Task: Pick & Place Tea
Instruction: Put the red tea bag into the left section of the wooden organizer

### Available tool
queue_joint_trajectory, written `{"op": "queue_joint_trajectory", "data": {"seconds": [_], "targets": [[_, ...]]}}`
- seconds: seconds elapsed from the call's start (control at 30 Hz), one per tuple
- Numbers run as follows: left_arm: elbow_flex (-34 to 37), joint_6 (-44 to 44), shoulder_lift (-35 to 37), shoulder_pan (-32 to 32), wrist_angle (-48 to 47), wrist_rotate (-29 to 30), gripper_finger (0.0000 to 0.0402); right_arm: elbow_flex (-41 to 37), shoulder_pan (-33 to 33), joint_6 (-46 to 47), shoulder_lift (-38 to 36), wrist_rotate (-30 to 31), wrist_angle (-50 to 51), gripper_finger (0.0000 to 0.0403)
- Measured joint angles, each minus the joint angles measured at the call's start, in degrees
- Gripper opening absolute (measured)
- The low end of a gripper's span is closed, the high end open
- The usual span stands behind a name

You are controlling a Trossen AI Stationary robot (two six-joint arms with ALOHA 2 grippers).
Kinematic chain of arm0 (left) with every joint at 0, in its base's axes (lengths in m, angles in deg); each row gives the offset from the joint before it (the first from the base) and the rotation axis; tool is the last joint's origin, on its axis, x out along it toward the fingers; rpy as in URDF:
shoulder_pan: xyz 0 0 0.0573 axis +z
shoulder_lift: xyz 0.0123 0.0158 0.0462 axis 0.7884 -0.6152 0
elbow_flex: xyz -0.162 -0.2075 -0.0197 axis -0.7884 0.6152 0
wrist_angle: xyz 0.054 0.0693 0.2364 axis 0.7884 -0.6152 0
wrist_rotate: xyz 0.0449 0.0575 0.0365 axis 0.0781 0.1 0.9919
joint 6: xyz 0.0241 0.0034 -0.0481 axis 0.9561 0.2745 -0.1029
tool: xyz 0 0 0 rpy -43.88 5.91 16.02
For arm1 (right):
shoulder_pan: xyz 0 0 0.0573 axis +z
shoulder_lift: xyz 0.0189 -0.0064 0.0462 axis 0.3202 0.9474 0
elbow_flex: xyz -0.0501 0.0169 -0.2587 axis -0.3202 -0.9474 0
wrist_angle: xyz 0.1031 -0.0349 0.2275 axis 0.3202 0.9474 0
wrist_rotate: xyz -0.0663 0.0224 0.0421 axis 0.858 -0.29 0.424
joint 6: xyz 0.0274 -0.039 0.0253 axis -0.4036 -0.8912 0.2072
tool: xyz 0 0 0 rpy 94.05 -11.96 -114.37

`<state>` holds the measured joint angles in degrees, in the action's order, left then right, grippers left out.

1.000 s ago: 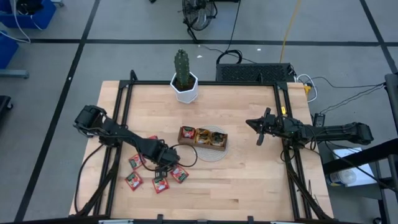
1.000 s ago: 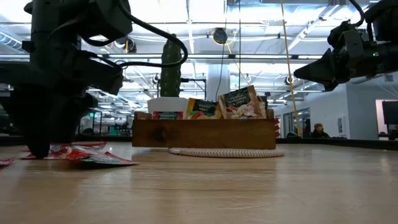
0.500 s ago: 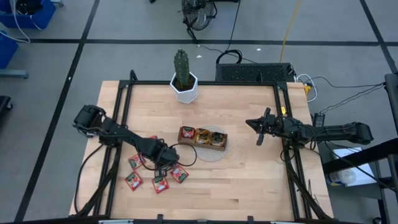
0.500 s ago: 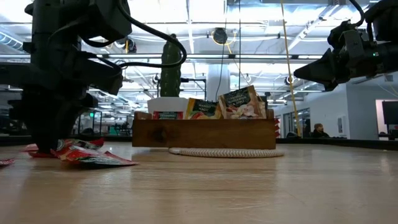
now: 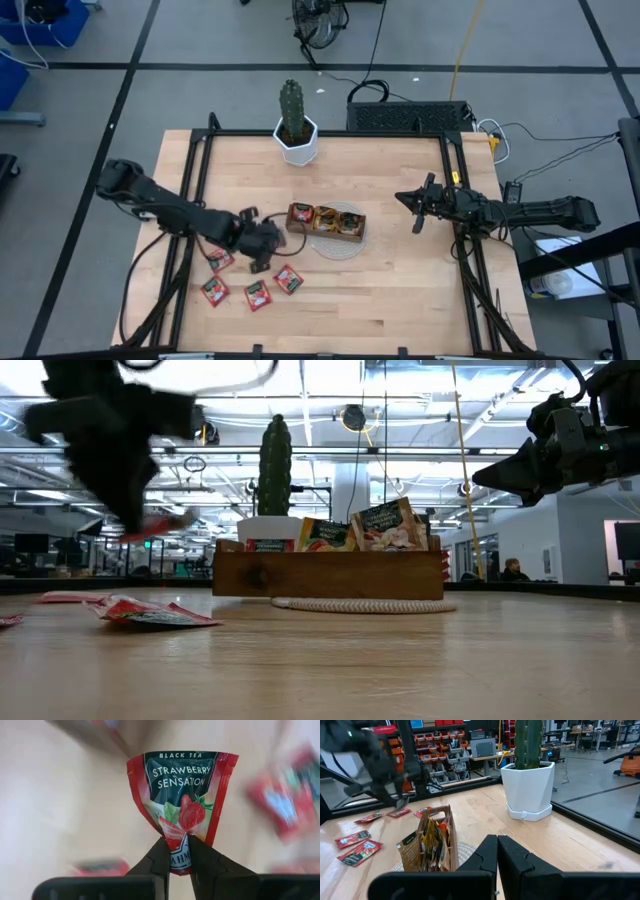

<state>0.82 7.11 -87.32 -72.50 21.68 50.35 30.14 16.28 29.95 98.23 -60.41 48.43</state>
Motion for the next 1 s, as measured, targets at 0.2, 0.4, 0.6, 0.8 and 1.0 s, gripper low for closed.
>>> {"op": "queue_joint_trajectory", "data": {"seconds": [0.2,0.4,0.6,0.8,1.0], "targets": [[1.8,1.43,2.31,0.05,16.6,26.72,0.0057,0.0,0.01,-0.02,0.01,0.0,0.0,0.0],[9.08,5.63,-1.93,3.96,44.79,31.06,0.0048,0.0,0.02,-0.02,-0.01,0.0,0.0,0.0],[11.54,3.1,-6.57,6.69,53.89,29.91,0.0048,0.0,0.0,0.0,0.02,0.0,-0.02,0.0],[11.56,1.27,-10.48,7.06,56.69,27.32,0.0054,0.0,0.0,0.0,-0.01,0.0,-0.03,0.0],[11.5,0.54,-13.43,7.07,58.19,26.17,0.0065,0.0,0.02,-0.01,0.0,0.0,-0.02,0.0]]}}
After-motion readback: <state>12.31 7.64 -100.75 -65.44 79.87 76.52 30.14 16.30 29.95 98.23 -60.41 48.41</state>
